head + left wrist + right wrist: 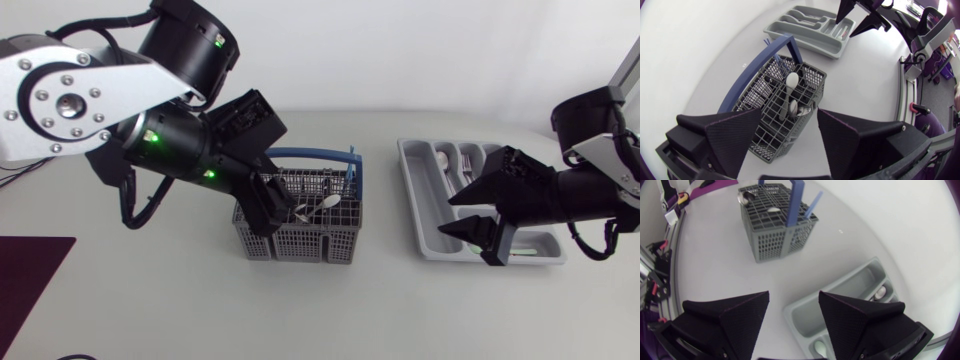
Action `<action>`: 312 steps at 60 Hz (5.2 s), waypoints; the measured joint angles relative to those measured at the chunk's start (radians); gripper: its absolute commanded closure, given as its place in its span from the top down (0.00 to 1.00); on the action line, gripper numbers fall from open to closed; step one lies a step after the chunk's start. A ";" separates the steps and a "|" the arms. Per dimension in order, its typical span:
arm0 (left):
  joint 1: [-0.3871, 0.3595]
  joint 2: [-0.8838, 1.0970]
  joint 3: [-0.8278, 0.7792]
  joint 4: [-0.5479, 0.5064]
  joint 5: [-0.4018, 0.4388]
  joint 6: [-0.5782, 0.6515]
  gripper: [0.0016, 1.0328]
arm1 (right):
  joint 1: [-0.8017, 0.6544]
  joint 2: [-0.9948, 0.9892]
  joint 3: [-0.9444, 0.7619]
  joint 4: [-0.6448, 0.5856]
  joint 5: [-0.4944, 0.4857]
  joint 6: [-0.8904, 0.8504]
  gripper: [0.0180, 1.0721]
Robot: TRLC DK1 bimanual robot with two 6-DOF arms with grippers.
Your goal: Unload the cutlery basket into the drawer organizer.
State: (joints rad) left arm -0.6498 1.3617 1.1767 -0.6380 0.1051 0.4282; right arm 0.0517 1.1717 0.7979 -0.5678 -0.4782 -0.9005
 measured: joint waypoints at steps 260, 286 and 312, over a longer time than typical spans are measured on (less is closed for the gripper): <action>0.061 0.079 -0.248 0.399 0.149 0.052 0.93 | 0.439 0.381 0.109 0.533 0.110 1.739 0.31; 0.061 0.091 -0.248 0.424 0.168 0.051 0.93 | 0.452 0.406 0.077 0.612 0.122 1.739 0.09; 0.061 0.093 -0.249 0.428 0.168 0.052 0.93 | 0.451 0.406 0.053 0.654 0.117 1.739 0.06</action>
State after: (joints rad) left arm -0.5892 1.4544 0.9279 -0.2104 0.2729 0.4801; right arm 0.5030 1.5776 0.8513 0.0860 -0.3614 0.8383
